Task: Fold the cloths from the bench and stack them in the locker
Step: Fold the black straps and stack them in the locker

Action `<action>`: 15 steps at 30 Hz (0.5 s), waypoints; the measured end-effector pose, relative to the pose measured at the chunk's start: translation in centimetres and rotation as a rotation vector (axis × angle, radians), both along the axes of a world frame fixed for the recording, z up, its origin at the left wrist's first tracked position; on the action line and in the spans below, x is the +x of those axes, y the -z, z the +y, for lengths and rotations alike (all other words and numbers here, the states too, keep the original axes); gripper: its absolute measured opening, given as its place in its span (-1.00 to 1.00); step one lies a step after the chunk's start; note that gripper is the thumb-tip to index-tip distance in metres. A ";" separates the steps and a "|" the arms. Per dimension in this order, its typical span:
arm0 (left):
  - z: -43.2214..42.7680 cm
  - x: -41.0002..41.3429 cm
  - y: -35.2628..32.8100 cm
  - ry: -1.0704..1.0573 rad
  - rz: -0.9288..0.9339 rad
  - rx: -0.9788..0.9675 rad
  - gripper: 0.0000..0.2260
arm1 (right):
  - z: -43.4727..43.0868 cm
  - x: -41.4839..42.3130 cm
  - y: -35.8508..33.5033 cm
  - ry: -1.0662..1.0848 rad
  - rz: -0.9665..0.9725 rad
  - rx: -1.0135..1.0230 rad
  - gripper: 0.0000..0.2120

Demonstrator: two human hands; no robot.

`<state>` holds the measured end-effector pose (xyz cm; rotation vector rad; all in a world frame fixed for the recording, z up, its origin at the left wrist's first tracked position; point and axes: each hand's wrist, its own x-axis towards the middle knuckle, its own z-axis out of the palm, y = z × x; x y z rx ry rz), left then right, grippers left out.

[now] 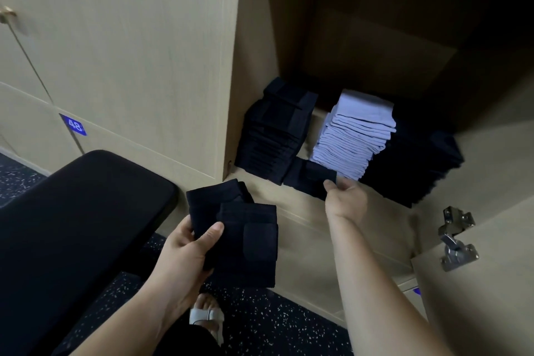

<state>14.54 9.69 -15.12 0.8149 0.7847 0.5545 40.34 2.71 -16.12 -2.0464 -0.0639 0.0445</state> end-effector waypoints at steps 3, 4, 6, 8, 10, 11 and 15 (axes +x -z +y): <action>-0.4 -0.5 -0.8 -0.013 -0.008 -0.007 -0.79 | -0.9 -1.4 -0.7 -0.015 -0.051 -0.055 -0.75; -0.6 -0.7 -1.1 -0.024 -0.011 -0.012 -0.79 | -1.3 -2.2 -1.1 -0.036 -0.058 -0.055 -0.73; -0.9 -1.0 -1.7 -0.047 -0.019 -0.022 -0.79 | -2.4 -4.3 -1.7 -0.118 -0.039 -0.001 -0.74; -1.3 -1.2 -2.3 -0.077 -0.020 -0.031 -0.78 | -3.9 -6.8 -1.9 -0.248 0.011 0.075 -0.80; -1.7 -1.4 -2.7 -0.106 -0.014 -0.035 -0.76 | -5.1 -9.2 -2.3 -0.373 0.086 0.111 -0.86; -2.0 -1.5 -2.9 -0.119 -0.010 -0.039 -0.75 | -5.7 -10.4 -2.6 -0.427 0.130 0.129 -0.89; -2.8 -2.0 -3.3 -0.166 0.003 -0.078 -0.77 | -7.5 -14.8 -3.9 -0.592 0.259 0.226 -0.88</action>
